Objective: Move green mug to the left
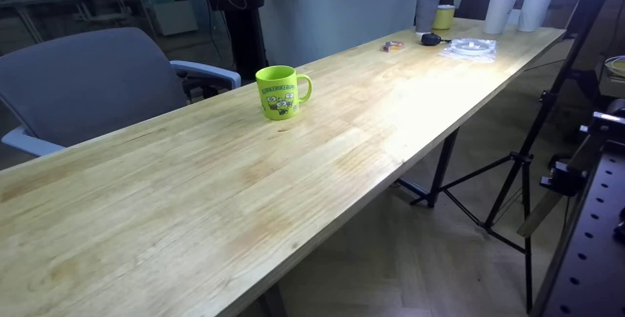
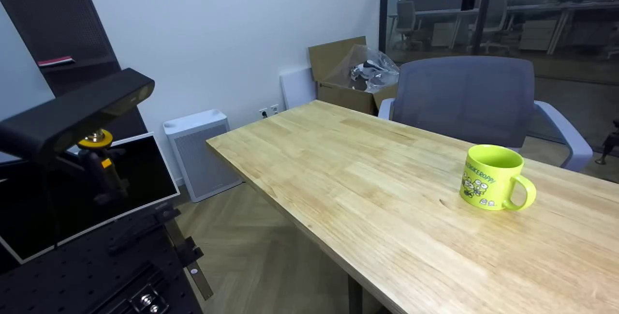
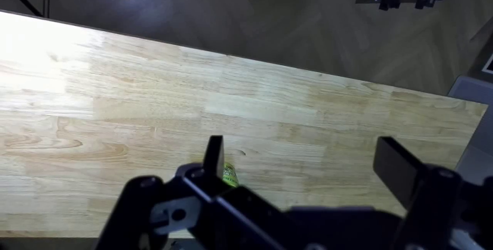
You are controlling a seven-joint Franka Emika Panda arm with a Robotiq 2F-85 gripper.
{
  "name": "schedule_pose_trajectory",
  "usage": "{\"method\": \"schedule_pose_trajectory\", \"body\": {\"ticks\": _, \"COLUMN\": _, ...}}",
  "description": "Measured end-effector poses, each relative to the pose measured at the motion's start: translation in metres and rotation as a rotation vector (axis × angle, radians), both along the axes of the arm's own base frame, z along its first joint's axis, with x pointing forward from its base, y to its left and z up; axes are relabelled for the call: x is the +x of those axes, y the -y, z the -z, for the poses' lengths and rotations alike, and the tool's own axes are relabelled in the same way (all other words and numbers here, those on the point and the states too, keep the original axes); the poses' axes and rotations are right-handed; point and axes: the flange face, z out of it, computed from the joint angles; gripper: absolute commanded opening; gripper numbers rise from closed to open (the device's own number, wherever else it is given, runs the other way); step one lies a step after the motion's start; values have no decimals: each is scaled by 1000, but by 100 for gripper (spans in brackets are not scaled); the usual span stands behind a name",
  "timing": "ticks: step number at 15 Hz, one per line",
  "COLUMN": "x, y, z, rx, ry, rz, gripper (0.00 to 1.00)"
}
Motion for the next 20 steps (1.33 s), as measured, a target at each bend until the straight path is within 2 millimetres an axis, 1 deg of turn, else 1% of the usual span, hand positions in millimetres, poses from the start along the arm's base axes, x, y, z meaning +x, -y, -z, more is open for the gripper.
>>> {"method": "schedule_pose_trajectory", "body": {"ticks": 7, "x": 0, "y": 0, "z": 1, "rx": 4, "ry": 0, "rz": 2, "gripper": 100}}
{"method": "schedule_pose_trajectory", "body": {"ticks": 10, "x": 7, "y": -1, "z": 1, "rx": 14, "ry": 31, "rz": 6, "gripper": 100}}
{"method": "schedule_pose_trajectory", "body": {"ticks": 12, "x": 17, "y": -2, "z": 1, "rx": 9, "ry": 73, "rz": 3, "gripper": 100}}
{"method": "schedule_pose_trajectory", "body": {"ticks": 15, "x": 38, "y": -8, "z": 5, "rx": -15, "ry": 124, "rz": -1, "gripper": 100}}
{"method": "schedule_pose_trajectory", "body": {"ticks": 20, "x": 79, "y": -24, "z": 28, "rx": -75, "ry": 149, "rz": -26, "gripper": 100}}
